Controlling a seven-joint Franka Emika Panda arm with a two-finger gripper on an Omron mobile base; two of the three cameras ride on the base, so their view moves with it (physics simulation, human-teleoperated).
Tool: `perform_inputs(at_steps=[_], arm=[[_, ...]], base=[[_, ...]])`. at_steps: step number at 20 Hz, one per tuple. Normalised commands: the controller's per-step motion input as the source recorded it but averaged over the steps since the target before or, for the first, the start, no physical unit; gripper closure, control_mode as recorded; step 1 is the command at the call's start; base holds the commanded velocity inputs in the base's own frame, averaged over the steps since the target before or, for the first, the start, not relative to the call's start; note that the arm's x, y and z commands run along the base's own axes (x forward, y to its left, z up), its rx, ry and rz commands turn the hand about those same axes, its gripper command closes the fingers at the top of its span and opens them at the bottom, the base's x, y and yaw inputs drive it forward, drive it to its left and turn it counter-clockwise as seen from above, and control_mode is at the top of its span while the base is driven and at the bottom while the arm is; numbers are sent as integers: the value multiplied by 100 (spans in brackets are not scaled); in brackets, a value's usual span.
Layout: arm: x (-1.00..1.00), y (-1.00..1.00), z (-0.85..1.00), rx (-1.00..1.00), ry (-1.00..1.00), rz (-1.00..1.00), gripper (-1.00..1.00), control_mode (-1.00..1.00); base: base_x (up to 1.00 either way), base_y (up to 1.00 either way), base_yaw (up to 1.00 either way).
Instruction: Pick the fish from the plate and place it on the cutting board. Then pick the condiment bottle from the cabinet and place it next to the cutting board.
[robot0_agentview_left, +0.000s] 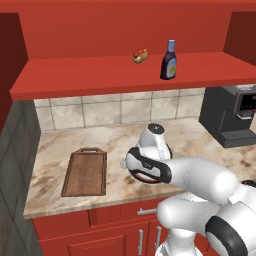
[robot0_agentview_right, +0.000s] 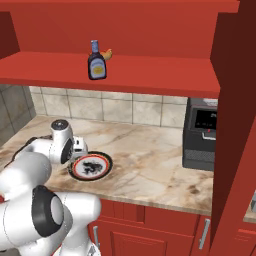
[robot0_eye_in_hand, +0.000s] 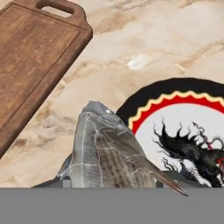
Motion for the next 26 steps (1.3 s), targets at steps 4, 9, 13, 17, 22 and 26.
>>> perform_inputs(at_steps=[4,9,13,17,22,26], arm=[[-1,46,0,0,0,0,100,-100],[0,42,0,0,0,0,100,-100],[0,37,2,0,0,0,100,-100],[0,35,3,0,0,0,100,-100],[0,34,3,0,0,0,100,-100],[0,35,2,0,0,0,100,-100]], base=[[0,0,0],[0,0,0],[0,0,0],[0,0,0],[0,0,0],[0,0,0]])
